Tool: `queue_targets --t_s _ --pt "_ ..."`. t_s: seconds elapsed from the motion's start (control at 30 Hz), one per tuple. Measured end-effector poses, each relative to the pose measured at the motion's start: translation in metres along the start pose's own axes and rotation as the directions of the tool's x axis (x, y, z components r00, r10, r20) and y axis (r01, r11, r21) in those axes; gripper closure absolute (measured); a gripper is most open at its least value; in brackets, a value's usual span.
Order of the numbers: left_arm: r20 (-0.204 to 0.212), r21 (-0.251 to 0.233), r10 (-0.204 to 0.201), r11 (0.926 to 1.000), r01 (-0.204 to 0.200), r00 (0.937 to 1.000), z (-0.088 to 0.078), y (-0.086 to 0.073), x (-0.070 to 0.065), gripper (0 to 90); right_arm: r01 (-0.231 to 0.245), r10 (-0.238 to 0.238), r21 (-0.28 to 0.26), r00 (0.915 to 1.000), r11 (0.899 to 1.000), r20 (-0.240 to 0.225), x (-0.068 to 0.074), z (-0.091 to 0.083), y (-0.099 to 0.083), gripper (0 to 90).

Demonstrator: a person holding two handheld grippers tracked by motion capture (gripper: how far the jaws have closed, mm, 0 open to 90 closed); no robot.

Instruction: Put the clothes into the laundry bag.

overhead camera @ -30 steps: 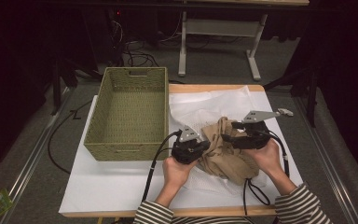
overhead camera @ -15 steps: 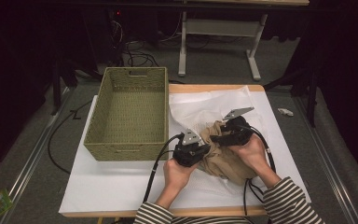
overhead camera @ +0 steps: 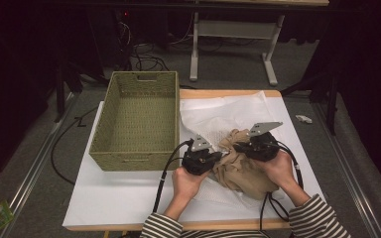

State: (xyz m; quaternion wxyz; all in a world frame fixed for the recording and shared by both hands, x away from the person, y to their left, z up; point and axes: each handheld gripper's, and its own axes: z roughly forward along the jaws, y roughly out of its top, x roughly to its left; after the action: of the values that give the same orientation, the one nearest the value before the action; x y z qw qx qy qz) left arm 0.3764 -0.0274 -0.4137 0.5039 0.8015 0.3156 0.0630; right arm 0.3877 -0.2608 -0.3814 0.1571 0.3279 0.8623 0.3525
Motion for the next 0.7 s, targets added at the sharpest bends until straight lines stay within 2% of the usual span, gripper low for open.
queue_targets --t_s 0.03,0.13,0.17,0.27,0.33,0.37,0.43,0.5,0.6,0.67,0.7 --pt "-0.002 -0.006 -0.004 1.0 0.004 1.0 -0.001 0.001 0.001 88.9 0.001 -0.001 -0.022 1.0 1.0 0.007 0.001 -0.007 -0.007 86.7" --pt "0.002 -0.024 -0.025 0.9994 0.025 0.9997 -0.005 0.004 0.006 88.9 -0.002 0.002 -0.039 0.9999 0.999 0.012 0.003 -0.015 -0.013 86.6" --pt "0.003 -0.031 -0.03 0.9991 0.03 0.9996 -0.006 0.006 0.007 88.9 0.021 -0.02 -0.065 0.9997 0.998 0.014 0.008 -0.02 -0.02 86.7" --pt "0.007 -0.054 -0.048 0.9973 0.048 0.9988 -0.01 0.011 0.01 88.9 0.049 -0.048 -0.073 0.9987 0.996 0.017 0.015 -0.024 -0.026 86.7" --pt "0.007 -0.067 -0.051 0.9964 0.051 0.9987 -0.012 0.015 0.011 88.9 0.089 -0.089 -0.06 0.996 0.994 -0.006 0.028 -0.023 -0.033 86.7" --pt "0.009 -0.071 -0.05 0.9962 0.051 0.9987 -0.013 0.016 0.011 88.9 0.089 -0.089 -0.06 0.996 0.994 -0.006 0.028 -0.023 -0.033 86.7" --pt "0.019 -0.088 -0.052 0.9947 0.053 0.9985 -0.013 0.019 0.009 88.9 0.128 -0.129 -0.03 0.9912 0.991 -0.029 0.04 -0.016 -0.036 86.7" --pt "0.044 -0.097 -0.05 0.9938 0.054 0.9978 -0.013 0.022 0.007 89.0 0.146 -0.146 -0.01 0.9887 0.989 -0.031 0.047 -0.009 -0.036 86.8" --pt "0.068 -0.109 -0.052 0.9923 0.059 0.9964 -0.014 0.024 0.004 89.0 0.158 -0.158 -0.001 0.9865 0.987 -0.042 0.05 0.0 -0.034 86.7" --pt "0.07 -0.111 -0.029 0.9931 0.037 0.9971 -0.015 0.026 -0.002 88.9 0.155 -0.155 0.02 0.9871 0.988 -0.041 0.051 0.015 -0.029 86.9" --pt "0.07 -0.111 -0.029 0.9931 0.037 0.9971 -0.015 0.026 -0.002 89.0 0.155 -0.155 0.02 0.9871 0.988 -0.041 0.051 0.015 -0.029 86.9"
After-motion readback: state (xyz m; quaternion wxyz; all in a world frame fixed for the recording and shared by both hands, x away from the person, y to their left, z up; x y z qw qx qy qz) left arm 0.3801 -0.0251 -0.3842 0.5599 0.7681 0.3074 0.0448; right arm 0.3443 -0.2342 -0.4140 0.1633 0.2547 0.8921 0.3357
